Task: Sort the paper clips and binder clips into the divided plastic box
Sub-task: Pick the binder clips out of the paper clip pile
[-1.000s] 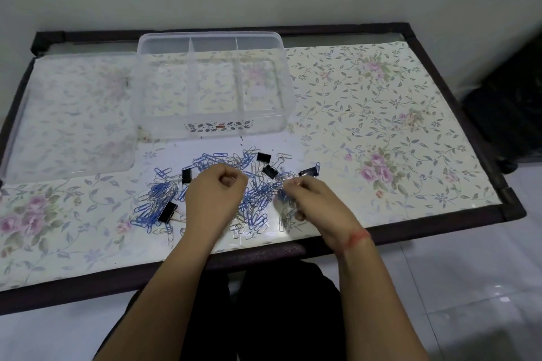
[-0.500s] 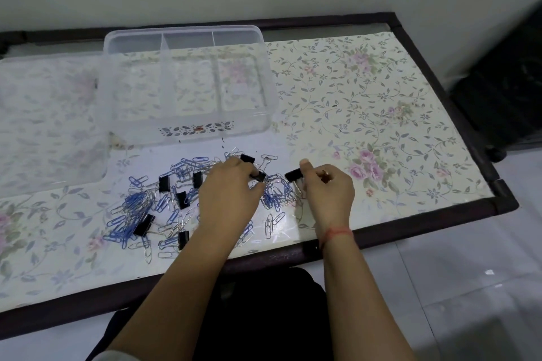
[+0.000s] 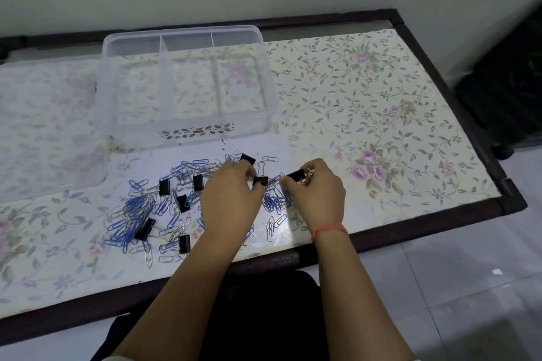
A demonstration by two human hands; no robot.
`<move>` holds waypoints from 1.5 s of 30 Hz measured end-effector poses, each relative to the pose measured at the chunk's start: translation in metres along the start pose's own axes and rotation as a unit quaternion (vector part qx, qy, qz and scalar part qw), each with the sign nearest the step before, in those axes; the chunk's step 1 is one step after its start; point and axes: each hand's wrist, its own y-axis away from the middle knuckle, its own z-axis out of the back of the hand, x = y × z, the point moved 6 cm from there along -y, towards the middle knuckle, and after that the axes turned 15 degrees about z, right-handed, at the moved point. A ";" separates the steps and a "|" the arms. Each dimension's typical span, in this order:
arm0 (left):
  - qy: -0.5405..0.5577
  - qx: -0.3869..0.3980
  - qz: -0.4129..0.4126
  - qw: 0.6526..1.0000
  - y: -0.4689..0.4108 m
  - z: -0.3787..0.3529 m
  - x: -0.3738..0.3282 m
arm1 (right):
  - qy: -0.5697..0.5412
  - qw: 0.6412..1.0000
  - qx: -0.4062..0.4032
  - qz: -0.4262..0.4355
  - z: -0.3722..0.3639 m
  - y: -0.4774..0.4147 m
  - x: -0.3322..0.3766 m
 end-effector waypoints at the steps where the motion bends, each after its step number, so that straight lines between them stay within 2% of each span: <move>1: 0.002 -0.003 -0.005 1.000 0.000 0.000 0.000 | -0.004 1.000 0.003 -0.005 0.000 0.000 -0.001; 4: 0.000 -0.007 -0.002 1.000 0.001 0.000 -0.002 | -0.055 0.998 -0.007 -0.039 0.003 0.002 -0.006; 6: -0.013 -0.002 0.008 1.000 0.001 -0.004 -0.003 | -0.157 0.984 -0.031 -0.081 0.008 0.003 -0.009; 10: -0.018 0.003 0.022 1.000 0.000 -0.006 -0.005 | -0.394 0.902 -0.021 -0.178 0.011 0.005 -0.008; 13: -0.019 0.013 0.025 0.999 0.001 -0.006 -0.006 | -0.503 0.839 0.015 -0.206 0.001 0.005 -0.004; 16: -0.026 0.025 0.026 0.999 0.001 -0.001 -0.006 | -0.616 0.753 0.009 -0.232 -0.009 0.007 0.002; 18: -0.015 0.030 0.029 0.999 0.001 0.007 -0.006 | -0.657 0.720 0.009 -0.225 -0.008 0.006 0.005; 21: 0.008 0.046 0.038 0.998 -0.001 0.017 -0.007 | -0.653 0.723 0.010 -0.224 -0.006 0.007 0.003; 24: 0.075 0.090 0.053 0.992 -0.003 0.019 -0.004 | -0.635 0.722 0.011 -0.275 -0.014 0.014 -0.002; 26: 0.137 0.131 0.103 0.976 -0.002 0.019 -0.002 | -0.628 0.716 0.016 -0.305 -0.020 0.019 -0.004; 29: 0.251 0.191 0.224 0.922 0.001 0.017 0.005 | -0.622 0.713 0.008 -0.324 -0.020 0.021 -0.003; 31: 0.304 0.213 0.277 0.886 0.004 0.014 0.007 | -0.629 0.705 -0.015 -0.327 -0.017 0.020 -0.001; 35: 0.399 0.222 0.294 0.840 0.012 0.013 -0.004 | -0.668 0.666 -0.065 -0.325 -0.010 0.015 -0.003; 37: 0.444 0.244 0.286 0.813 0.015 0.007 -0.013 | -0.676 0.659 -0.079 -0.320 -0.004 0.012 -0.006; 42: 0.382 0.280 0.238 0.848 0.017 -0.010 -0.030 | -0.691 0.642 -0.123 -0.310 0.018 0.005 -0.016; 45: 0.362 0.295 0.242 0.850 0.015 -0.018 -0.054 | -0.674 0.657 -0.177 -0.287 0.040 -0.003 -0.032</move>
